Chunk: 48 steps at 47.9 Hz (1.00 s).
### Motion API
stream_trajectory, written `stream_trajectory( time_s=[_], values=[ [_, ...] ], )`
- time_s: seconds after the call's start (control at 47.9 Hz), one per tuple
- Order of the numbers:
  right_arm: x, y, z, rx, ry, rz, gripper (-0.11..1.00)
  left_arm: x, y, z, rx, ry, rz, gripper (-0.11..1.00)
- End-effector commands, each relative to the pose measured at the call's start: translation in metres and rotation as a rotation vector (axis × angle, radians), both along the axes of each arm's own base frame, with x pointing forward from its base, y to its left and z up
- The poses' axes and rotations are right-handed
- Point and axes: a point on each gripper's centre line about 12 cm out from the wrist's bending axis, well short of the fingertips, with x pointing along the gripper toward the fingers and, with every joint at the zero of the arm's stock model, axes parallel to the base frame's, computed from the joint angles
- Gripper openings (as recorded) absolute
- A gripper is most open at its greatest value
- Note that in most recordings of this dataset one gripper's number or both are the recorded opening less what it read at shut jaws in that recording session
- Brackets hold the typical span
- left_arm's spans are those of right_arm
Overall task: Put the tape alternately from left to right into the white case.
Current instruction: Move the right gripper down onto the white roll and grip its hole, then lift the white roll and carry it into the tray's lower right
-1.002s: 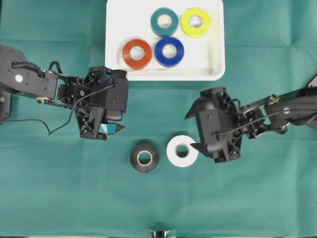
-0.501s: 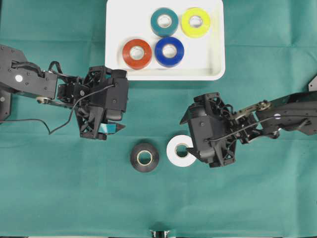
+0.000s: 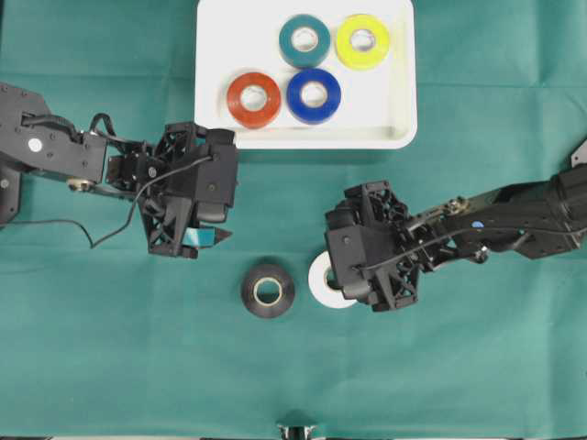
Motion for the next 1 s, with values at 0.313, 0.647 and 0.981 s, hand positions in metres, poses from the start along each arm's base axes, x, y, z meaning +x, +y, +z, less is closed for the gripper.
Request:
stream_trajectory(
  time_s=[0.313, 0.647, 0.981],
  values=[
    [0.0094, 0.0037, 0.0076, 0.027, -0.026, -0.020, 0.83, 0.0044, -0.0009, 0.0105, -0.004, -0.037, 0.000, 0.94],
    [0.0094, 0.0037, 0.0076, 0.035, -0.025, -0.030, 0.50, 0.0044, -0.0010, 0.0105, -0.005, -0.036, 0.001, 0.94],
    [0.0142, 0.0048, 0.0124, 0.038, -0.040, -0.030, 0.02, 0.0033, -0.0008, 0.0093, -0.004, -0.030, -0.001, 0.94]
  ],
)
